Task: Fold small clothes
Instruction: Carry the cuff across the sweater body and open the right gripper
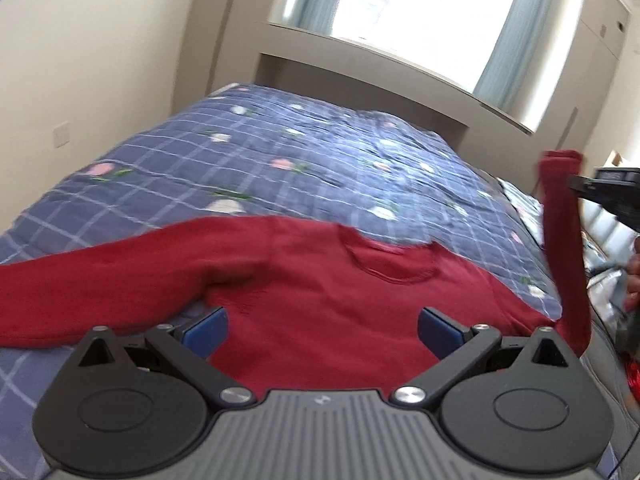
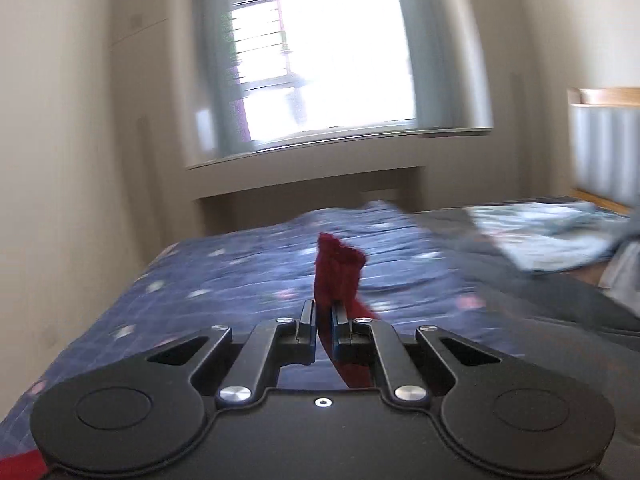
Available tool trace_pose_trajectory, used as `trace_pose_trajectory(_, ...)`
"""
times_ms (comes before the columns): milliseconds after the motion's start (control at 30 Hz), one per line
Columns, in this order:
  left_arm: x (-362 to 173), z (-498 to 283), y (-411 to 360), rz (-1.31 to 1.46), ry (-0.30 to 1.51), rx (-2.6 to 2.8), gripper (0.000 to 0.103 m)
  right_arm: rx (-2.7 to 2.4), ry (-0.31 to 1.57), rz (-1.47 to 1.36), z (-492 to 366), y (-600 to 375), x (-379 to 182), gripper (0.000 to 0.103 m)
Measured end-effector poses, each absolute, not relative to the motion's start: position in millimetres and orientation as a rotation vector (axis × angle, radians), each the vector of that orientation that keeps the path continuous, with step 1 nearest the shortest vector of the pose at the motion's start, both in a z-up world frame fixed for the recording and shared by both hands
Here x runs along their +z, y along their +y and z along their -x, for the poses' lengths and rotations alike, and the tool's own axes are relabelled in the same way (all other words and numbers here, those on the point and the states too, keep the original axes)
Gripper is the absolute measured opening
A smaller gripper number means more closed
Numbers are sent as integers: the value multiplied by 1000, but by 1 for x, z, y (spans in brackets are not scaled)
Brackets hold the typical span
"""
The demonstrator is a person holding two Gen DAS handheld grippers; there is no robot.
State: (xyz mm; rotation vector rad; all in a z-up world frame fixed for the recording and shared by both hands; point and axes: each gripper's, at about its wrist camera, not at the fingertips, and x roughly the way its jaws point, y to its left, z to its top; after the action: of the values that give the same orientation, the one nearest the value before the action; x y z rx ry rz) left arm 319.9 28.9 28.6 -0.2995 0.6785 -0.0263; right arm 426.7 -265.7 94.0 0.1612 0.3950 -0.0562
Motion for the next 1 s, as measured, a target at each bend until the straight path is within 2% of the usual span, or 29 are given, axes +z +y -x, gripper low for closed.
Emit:
trace_pose_trajectory(300, 14, -309, 105, 350, 673, 130, 103, 225, 619, -106, -462, -129, 11, 7)
trace_pose_trajectory(500, 0, -317, 127, 350, 696, 195, 103, 302, 714, -44, -459, -88, -22, 10)
trace_pose_trajectory(567, -3, -320, 126, 343, 701, 200, 103, 317, 711, -35, -451, -90, -24, 27)
trace_pose_trajectory(600, -5, -322, 125, 341, 702, 200, 103, 318, 705, -29, -449, -95, -23, 31)
trace_pose_trajectory(667, -8, -328, 119, 334, 706, 195, 103, 305, 684, -12, -444, -114, -22, 58)
trace_pose_trajectory(733, -12, -338, 109, 319, 711, 182, 103, 280, 661, -2, -437, -137, -20, 75)
trace_pose_trajectory(867, -22, -365, 79, 271, 704, 125, 103, 201, 621, 37, -422, -193, -18, 96)
trace_pose_trajectory(933, -29, -383, 60, 249, 700, 84, 103, 143, 593, 72, -410, -222, -19, 102)
trace_pose_trajectory(1000, -36, -400, 43, 224, 686, 49, 103, 62, 574, 121, -402, -250, -24, 102)
